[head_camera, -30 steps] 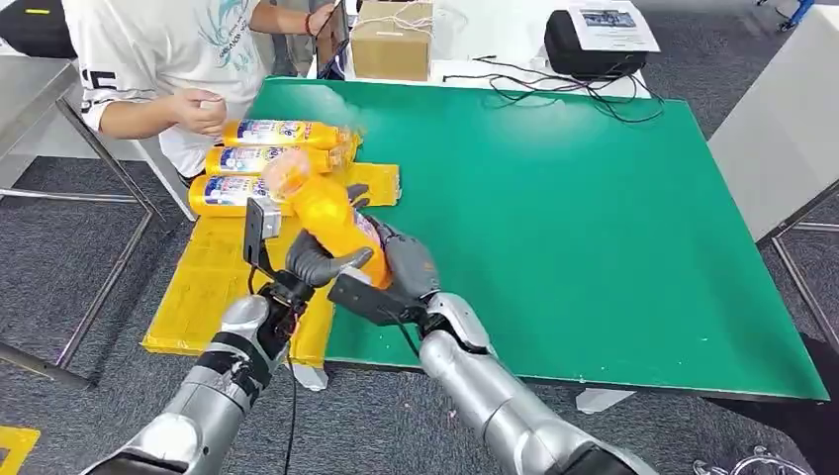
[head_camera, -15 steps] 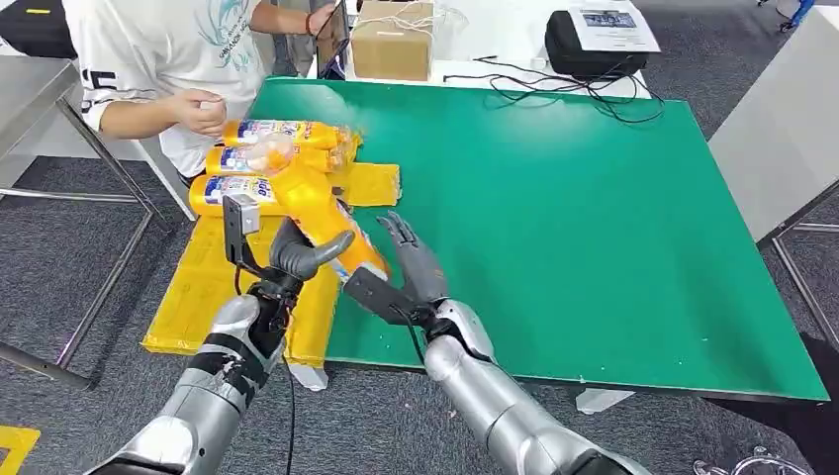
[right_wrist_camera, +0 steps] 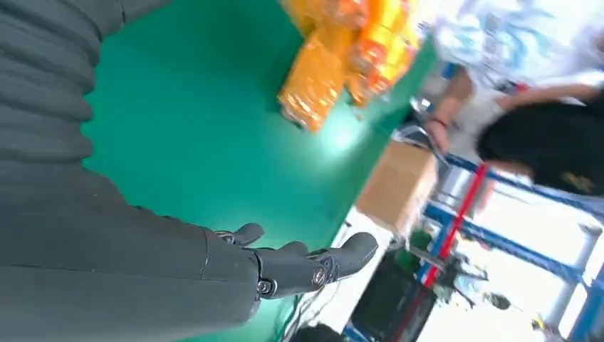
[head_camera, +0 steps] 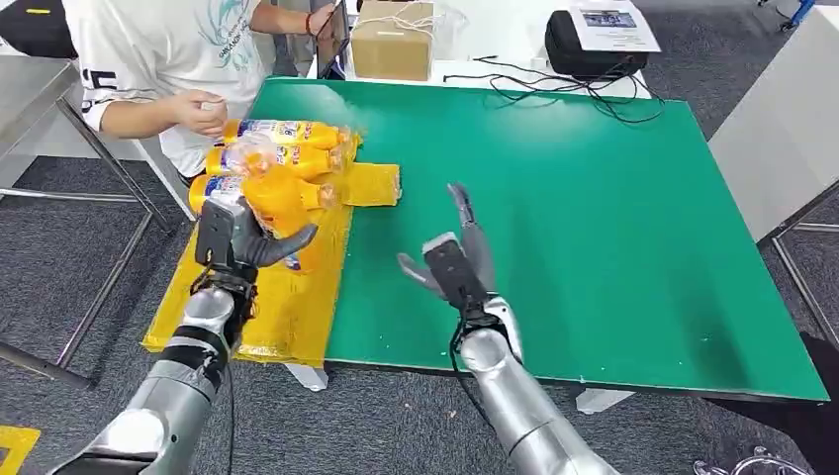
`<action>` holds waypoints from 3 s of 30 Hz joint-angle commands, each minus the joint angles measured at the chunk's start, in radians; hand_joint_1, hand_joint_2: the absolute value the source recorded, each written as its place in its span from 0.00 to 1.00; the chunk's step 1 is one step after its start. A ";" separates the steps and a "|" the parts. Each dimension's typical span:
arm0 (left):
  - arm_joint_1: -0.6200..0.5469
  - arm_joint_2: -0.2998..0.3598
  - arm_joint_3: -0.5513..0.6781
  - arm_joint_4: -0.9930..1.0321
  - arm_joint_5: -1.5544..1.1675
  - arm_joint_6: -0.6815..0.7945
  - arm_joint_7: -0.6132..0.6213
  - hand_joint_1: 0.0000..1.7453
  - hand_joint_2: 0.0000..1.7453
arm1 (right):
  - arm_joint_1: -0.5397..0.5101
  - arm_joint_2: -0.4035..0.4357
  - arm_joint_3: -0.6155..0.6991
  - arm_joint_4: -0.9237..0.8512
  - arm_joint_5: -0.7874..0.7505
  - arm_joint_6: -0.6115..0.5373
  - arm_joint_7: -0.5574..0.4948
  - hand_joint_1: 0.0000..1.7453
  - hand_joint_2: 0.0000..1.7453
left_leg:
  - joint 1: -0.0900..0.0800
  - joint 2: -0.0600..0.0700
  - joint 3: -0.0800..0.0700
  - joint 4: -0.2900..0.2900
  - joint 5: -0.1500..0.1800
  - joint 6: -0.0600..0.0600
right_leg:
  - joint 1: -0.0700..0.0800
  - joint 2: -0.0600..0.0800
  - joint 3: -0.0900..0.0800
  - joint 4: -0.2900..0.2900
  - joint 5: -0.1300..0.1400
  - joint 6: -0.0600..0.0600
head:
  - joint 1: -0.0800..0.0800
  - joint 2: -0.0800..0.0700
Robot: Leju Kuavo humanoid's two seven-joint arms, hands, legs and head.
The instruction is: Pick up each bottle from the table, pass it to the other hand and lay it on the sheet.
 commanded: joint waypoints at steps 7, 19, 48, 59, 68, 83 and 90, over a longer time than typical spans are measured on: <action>-0.110 0.271 -0.249 0.333 -0.665 0.182 -0.028 1.00 1.00 | 0.042 -0.080 -0.046 -0.155 -0.095 0.107 -0.013 0.00 1.00 | 0.001 0.001 0.007 0.000 -0.003 -0.001 | 0.001 0.001 0.006 0.000 -0.003 -0.002 | 0.000 0.000; -0.190 0.342 -0.435 0.425 -0.886 0.152 0.036 1.00 1.00 | 0.009 -0.081 -0.010 -0.113 -0.108 0.137 -0.028 0.00 1.00 | 0.002 0.002 0.005 0.001 -0.003 -0.001 | 0.002 0.002 0.005 0.001 -0.003 -0.002 | 0.000 0.000; -0.192 0.314 -0.557 0.470 -1.014 0.242 0.123 0.00 1.00 | -0.032 -0.066 0.033 -0.038 -0.096 0.157 -0.024 0.00 1.00 | 0.000 0.000 0.005 -0.001 0.001 -0.001 | 0.000 0.000 0.005 0.001 -0.001 -0.001 | 0.000 0.000; -0.173 0.314 -0.555 0.465 -1.009 0.269 0.110 0.00 1.00 | -0.038 -0.073 0.033 -0.031 -0.088 0.171 -0.014 0.00 1.00 | 0.000 0.000 0.007 -0.001 0.001 -0.001 | 0.000 0.000 0.007 0.000 -0.001 -0.001 | 0.000 0.000; -0.124 0.314 -0.443 0.421 -0.864 0.284 0.006 0.00 1.00 | -0.030 -0.074 0.023 -0.032 -0.080 0.165 -0.008 0.00 1.00 | 0.000 -0.001 0.008 -0.002 0.001 -0.001 | 0.000 0.001 0.008 0.000 -0.001 -0.001 | 0.000 0.000; 0.068 0.353 -0.259 0.104 -0.398 0.153 -0.139 0.00 1.00 | 0.002 -0.080 -0.007 -0.050 -0.082 0.138 -0.009 0.00 1.00 | 0.001 0.000 0.006 -0.001 0.000 -0.001 | 0.001 0.000 0.006 0.000 -0.002 -0.002 | 0.000 0.000; 0.196 0.349 -0.139 -0.244 0.013 -0.093 -0.139 0.00 1.00 | 0.000 -0.070 -0.020 -0.063 -0.078 0.137 -0.011 0.00 1.00 | 0.001 -0.001 0.003 0.000 0.001 -0.001 | 0.001 -0.001 0.002 0.001 -0.001 -0.001 | 0.000 0.000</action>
